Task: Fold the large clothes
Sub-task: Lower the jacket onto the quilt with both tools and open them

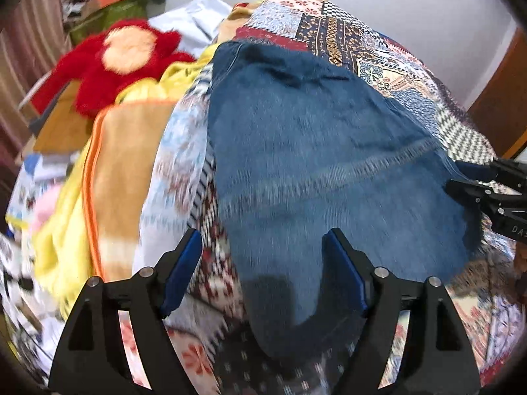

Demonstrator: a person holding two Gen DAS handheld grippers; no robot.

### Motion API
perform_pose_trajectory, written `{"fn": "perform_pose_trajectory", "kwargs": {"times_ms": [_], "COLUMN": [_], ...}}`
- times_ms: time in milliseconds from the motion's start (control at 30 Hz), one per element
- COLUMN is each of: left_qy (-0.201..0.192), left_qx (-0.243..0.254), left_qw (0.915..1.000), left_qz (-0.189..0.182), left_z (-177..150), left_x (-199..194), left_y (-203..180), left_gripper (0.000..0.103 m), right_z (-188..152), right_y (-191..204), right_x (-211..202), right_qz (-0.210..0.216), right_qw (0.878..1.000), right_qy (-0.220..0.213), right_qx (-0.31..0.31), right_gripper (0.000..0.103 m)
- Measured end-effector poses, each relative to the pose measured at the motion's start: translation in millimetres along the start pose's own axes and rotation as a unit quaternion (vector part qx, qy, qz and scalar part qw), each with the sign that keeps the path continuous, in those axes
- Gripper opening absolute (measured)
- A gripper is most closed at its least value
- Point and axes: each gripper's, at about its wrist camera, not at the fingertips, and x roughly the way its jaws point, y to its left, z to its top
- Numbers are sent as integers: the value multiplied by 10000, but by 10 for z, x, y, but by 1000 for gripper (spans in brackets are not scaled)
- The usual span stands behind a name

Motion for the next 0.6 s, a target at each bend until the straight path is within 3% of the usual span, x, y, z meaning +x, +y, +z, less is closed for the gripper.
{"fn": "perform_pose_trajectory", "kwargs": {"times_ms": [167,367,500,600], "left_qy": [-128,-1014,-1922,-2601], "left_qx": [14,-19,30,52], "left_qw": [9995,9946,9813,9656], "left_qz": [293,214,133,29], "left_z": [-200,-192,-195,-246], "left_x": [-298,-1026,-1685,-2140], "left_y": [-80,-258,-431,-572], "left_gripper": [77,77,77,77], "right_z": [-233,-291,-279,-287], "right_y": [-4,199,376,509], "right_x": [-310,-941,-1508,-1947], "right_qz": [161,85,115,168], "right_qw": [9992,9978,9912,9817], "right_qy": [38,-584,-1302,-1881], "right_qx": [359,293,206,228], "right_gripper": [33,33,33,33]}}
